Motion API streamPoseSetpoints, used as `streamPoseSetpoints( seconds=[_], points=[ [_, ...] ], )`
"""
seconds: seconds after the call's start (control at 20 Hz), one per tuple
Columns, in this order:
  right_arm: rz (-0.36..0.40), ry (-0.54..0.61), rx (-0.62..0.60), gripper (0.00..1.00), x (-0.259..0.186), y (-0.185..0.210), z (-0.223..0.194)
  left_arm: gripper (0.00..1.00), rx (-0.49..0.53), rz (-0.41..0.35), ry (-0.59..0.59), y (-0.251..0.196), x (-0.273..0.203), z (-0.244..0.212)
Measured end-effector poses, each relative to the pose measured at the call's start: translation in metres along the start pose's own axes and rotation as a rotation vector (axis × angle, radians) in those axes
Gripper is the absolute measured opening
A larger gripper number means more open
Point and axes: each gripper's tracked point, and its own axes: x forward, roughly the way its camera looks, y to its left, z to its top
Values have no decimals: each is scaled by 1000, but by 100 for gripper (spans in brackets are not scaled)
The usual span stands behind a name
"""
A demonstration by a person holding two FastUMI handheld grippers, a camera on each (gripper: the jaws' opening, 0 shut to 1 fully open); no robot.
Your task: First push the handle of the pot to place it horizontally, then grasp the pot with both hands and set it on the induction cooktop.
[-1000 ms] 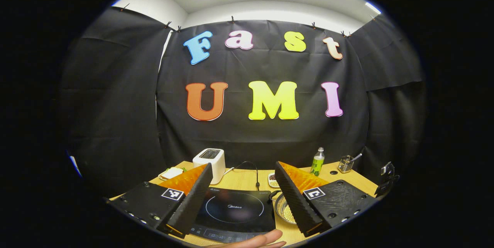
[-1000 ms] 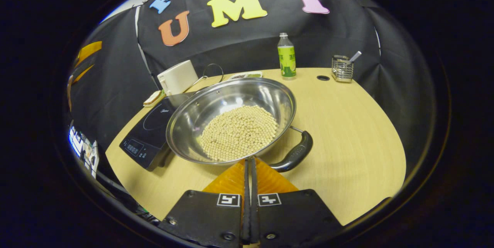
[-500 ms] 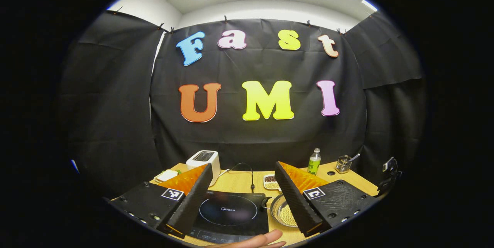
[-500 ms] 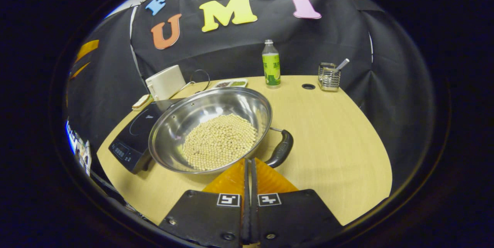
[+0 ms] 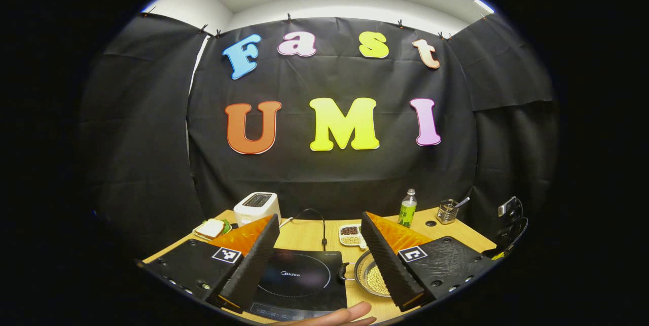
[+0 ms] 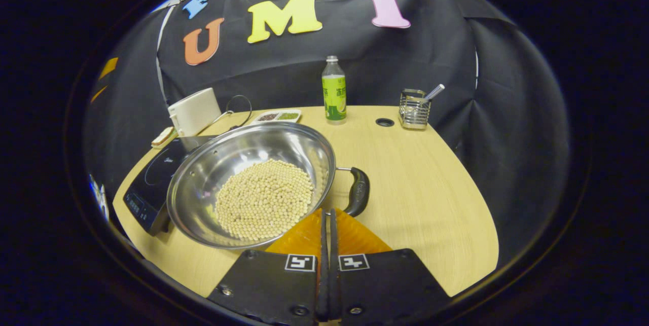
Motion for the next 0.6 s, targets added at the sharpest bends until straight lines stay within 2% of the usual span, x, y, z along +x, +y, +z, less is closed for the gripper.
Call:
streamPoseSetpoints(
  seconds=[0.05, 0.1, 0.4, 0.45, 0.5, 0.6],
  points=[
    [-4, 0, 6, 4, 2, -1, 2, 96, -9, -10, 14, -1, 1, -5],
    [-8, 1, 10, 1, 3, -3, 3, 97, -17, -17, 23, -2, 3, -8],
    [-28, 11, 26, 4, 11, -9, 4, 96, -34, -22, 54, 2, 12, -19],
    [-29, 14, 29, 1, 11, -9, 4, 88, -37, -23, 62, 2, 16, -24],
    [-29, 18, 32, 4, 11, -10, 4, 96, -39, -29, 72, 1, 18, -27],
    [-32, 30, 40, 1, 8, -11, 3, 95, -45, -43, 99, -2, 23, -36]
  ],
)
